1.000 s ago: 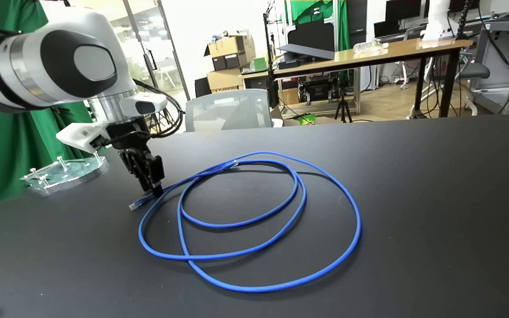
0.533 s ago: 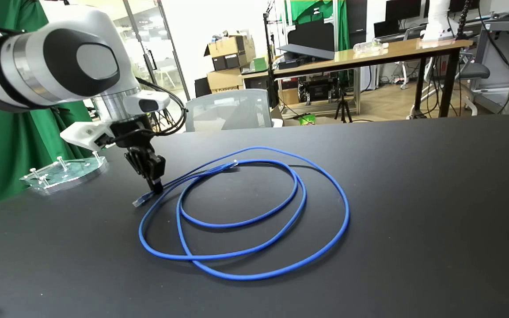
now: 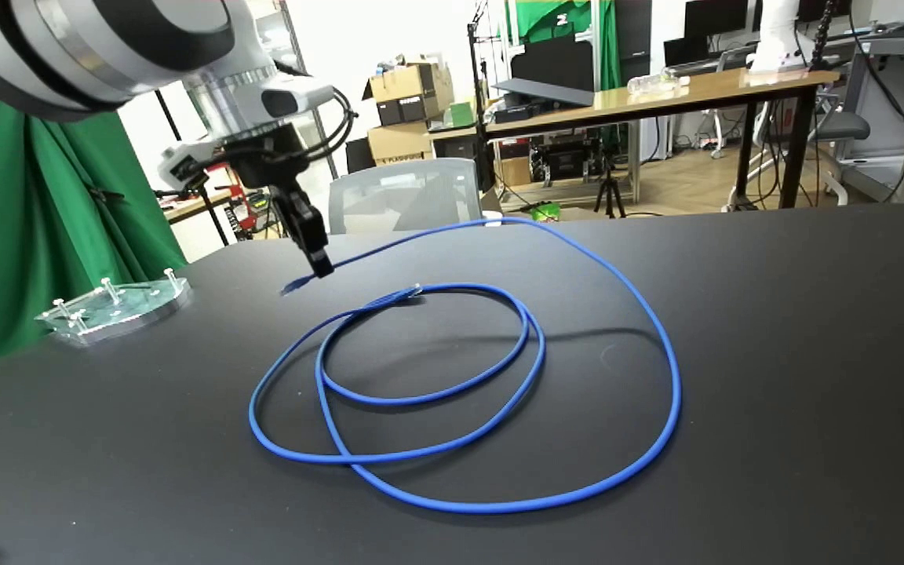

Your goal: Move the ends of the cable to opposite sides

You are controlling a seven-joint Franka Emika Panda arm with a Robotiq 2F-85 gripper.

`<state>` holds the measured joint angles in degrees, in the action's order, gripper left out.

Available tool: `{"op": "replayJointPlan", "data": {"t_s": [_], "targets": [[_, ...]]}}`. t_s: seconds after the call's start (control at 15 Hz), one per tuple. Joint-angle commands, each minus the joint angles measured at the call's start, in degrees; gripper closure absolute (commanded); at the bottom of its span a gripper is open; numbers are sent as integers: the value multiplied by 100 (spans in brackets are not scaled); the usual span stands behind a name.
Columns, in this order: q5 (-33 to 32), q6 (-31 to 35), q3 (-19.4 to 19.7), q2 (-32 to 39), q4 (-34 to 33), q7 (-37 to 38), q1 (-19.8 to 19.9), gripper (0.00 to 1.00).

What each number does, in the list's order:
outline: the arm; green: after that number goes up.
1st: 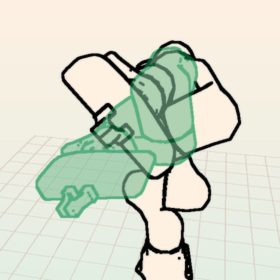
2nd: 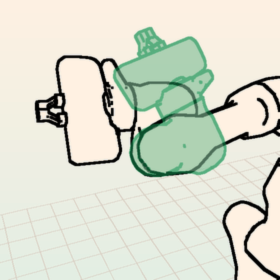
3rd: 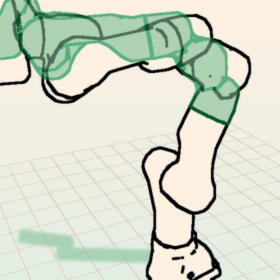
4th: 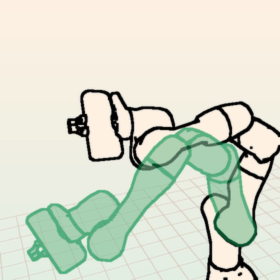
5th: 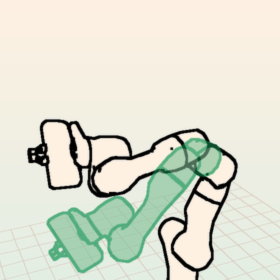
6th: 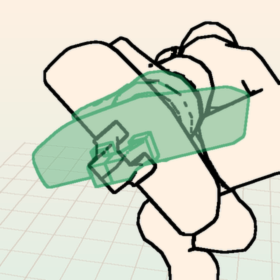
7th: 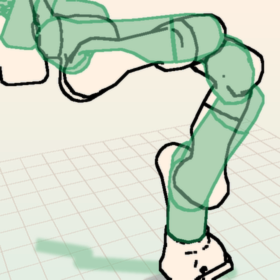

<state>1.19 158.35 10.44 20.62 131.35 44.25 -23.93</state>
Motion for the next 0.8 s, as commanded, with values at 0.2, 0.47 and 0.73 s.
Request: {"op": "replayJointPlan", "data": {"t_s": [0.2,0.47,0.73], "targets": [[-1048,-480,427,-967,283,1873,397,98],[-1252,-604,313,-1099,312,2417,1001,98],[-980,-587,308,-1014,306,2480,1609,98]]}}
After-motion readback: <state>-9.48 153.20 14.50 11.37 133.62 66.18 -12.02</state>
